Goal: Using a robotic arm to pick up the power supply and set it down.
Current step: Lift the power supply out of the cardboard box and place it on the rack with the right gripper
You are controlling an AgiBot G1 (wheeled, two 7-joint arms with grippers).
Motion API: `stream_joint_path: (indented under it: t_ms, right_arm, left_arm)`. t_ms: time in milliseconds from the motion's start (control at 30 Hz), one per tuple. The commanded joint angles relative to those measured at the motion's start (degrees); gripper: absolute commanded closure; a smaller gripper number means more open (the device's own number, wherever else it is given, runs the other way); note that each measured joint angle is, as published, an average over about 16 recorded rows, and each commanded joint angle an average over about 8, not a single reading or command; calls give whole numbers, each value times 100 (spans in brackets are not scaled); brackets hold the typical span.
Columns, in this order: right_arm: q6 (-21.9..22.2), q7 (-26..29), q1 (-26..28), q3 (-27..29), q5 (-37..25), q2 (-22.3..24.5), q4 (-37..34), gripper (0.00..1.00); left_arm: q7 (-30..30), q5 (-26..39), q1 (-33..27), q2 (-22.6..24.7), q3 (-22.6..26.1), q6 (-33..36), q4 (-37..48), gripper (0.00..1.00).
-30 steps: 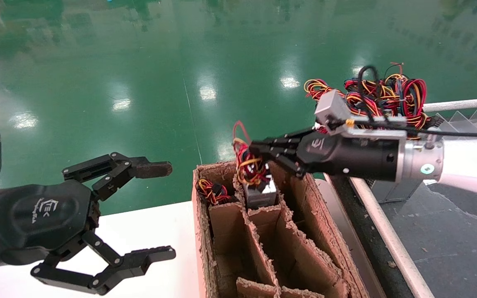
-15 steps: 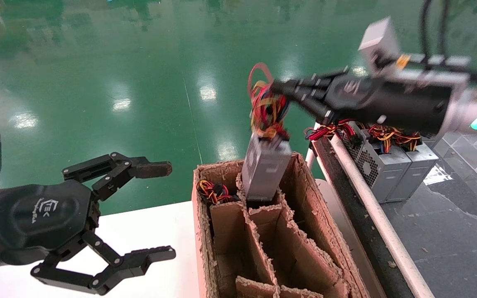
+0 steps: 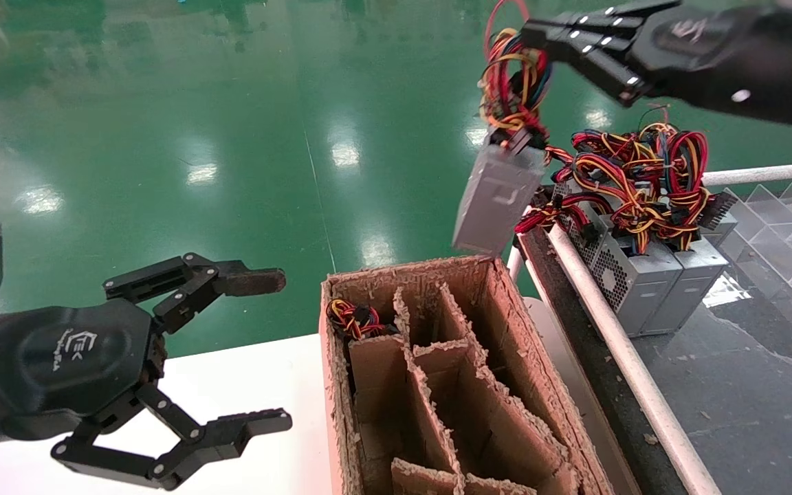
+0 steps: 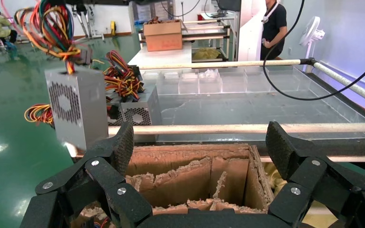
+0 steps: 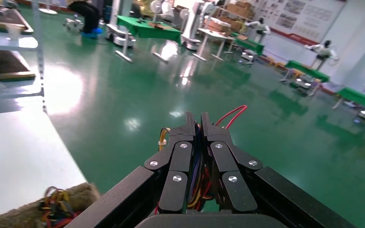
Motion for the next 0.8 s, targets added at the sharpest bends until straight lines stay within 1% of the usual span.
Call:
stream_joint_path:
  t_ms: [33,500,800]
  right_arm:
    - [19,-7,87,-4,-10,73,4,100]
    - [3,107,730,-28,-78,945,-103,100]
    - [113,190,1112,-107,-214,1577,-223,100]
  left_arm:
    - [0,0,0,0,0,0,0,0]
    - [0,0,0,0,0,0,0,0]
    - [0,0,0,0,0,0,0,0]
